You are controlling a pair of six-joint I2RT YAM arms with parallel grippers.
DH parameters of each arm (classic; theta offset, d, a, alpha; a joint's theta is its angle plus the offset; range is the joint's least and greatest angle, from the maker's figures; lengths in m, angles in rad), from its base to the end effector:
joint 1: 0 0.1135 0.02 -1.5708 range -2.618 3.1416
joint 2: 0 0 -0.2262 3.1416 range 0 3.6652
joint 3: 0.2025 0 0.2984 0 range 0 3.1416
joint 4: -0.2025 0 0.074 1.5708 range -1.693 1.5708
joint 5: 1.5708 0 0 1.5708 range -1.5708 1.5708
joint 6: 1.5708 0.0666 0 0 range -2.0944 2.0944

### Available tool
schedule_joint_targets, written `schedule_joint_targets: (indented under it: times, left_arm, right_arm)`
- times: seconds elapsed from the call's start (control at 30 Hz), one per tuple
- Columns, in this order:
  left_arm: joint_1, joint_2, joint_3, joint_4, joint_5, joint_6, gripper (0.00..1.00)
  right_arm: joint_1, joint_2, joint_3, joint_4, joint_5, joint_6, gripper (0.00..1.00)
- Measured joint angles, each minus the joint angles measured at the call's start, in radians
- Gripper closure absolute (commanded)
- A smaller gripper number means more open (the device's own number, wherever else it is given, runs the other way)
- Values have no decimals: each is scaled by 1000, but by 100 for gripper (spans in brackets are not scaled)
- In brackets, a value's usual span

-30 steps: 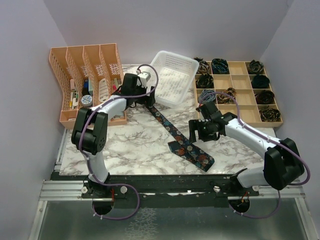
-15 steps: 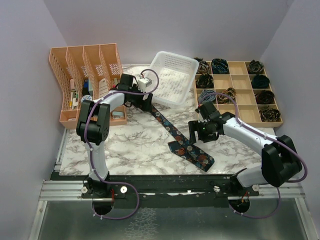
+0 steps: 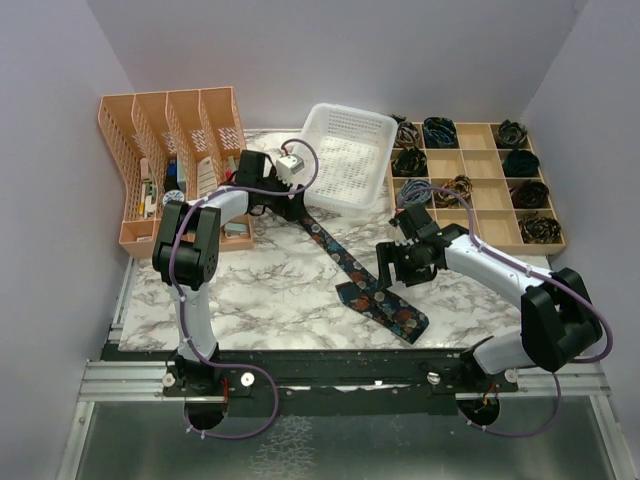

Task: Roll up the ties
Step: Flatten out the tie at the center of the board.

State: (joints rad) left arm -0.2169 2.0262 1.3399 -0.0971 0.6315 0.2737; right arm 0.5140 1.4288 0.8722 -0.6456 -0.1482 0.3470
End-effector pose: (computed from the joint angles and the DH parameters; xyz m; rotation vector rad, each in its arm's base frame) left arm 0.4546 -0.1404 0.0877 0.8424 2.1080 -0.7080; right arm 0.2723 0.1650 0.1035 -0.2759 2.8261 0.4124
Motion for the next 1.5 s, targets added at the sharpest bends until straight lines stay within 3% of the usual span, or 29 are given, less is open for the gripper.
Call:
schedule_joint_targets:
  times: [0.5,0.67,0.93,1.23,1.37,1.5]
  left_arm:
    - [2,-12,-95,54,69,-6,86]
    - [2,-72,-123,48,69,-10,99]
    - [-1,-381,-323,97,61,-75,100]
    - [-61,-1014,-675,160,-69,-331,100]
    - [-65,-1266,-750,112,-108,-442,100]
    - [-65,-1447,-755,6,-128,-532,100]
  right_arm:
    - [0,1,0,0,1,-7,21]
    - [0,0,0,0,2,-6,21]
    - [0,-17,6,8,24,20,20]
    - [0,-71,12,27,-26,15,20]
    - [0,-102,0,71,-31,31,21]
    - [0,-19,52,64,-26,47,23]
